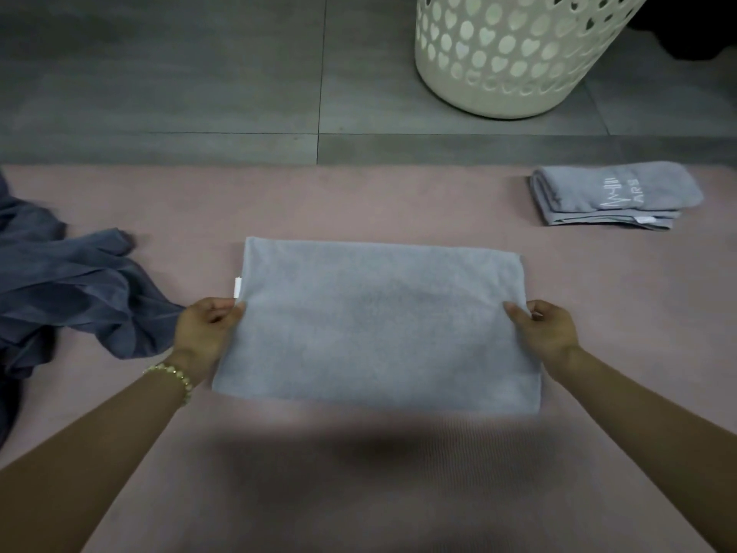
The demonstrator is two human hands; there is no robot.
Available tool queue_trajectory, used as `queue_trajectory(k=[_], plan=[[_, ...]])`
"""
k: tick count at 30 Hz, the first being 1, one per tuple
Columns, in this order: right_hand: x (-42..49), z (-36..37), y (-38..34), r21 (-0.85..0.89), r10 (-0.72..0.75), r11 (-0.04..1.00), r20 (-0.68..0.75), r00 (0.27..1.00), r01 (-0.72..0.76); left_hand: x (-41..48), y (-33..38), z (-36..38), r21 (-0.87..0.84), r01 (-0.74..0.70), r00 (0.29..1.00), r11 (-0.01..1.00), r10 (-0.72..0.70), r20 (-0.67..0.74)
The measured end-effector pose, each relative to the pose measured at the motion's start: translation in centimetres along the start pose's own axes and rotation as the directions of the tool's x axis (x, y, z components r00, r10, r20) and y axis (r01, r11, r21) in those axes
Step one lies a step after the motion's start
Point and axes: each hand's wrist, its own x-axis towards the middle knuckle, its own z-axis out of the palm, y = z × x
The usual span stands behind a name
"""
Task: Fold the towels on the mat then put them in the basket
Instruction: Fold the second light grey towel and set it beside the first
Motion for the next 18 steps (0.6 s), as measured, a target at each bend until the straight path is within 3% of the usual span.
queue_trajectory(k=[3, 6, 9, 14, 16, 18], plan=[[-1.5, -0.4, 1.6, -0.005, 0.04, 0.999, -0.006, 0.999, -0.04, -1.5, 0.3, -0.1, 0.091, -0.01, 0.999, 0.996, 0.014, -0.039], [-4.3, -0.2, 4.0, -0.078, -0.012, 0.997, 0.022, 1.0, 0.014, -4.0, -1.0, -0.1, 0.258, -0.099, 0.995, 0.961, 0.1, 0.008], [-5.2, 0.0, 5.1, -0.081, -0.111, 0.991, -0.034, 0.993, 0.108, -4.6, -2.9, -0.3, 0.223, -0.144, 0.989, 0.964, 0.149, -0.002], [-5.6, 1.4, 4.7, -0.191, -0.122, 0.977, -0.168, 0.978, 0.089, -4.7, -3.2, 0.2, 0.223, -0.085, 0.986, 0.971, 0.114, -0.124], [-6.7, 3.0, 4.3, -0.356, -0.348, 0.901, -0.248, 0.904, 0.249, -5.6, -3.3, 0.8, 0.397, -0.191, 0.951, 0.898, 0.27, -0.153], [-7.5, 5.4, 3.5, -0.489, -0.596, 0.73, -0.114, 0.795, 0.477, -6.7, -3.1, 2.1, 0.543, -0.407, 0.88, 0.734, 0.475, 0.016]])
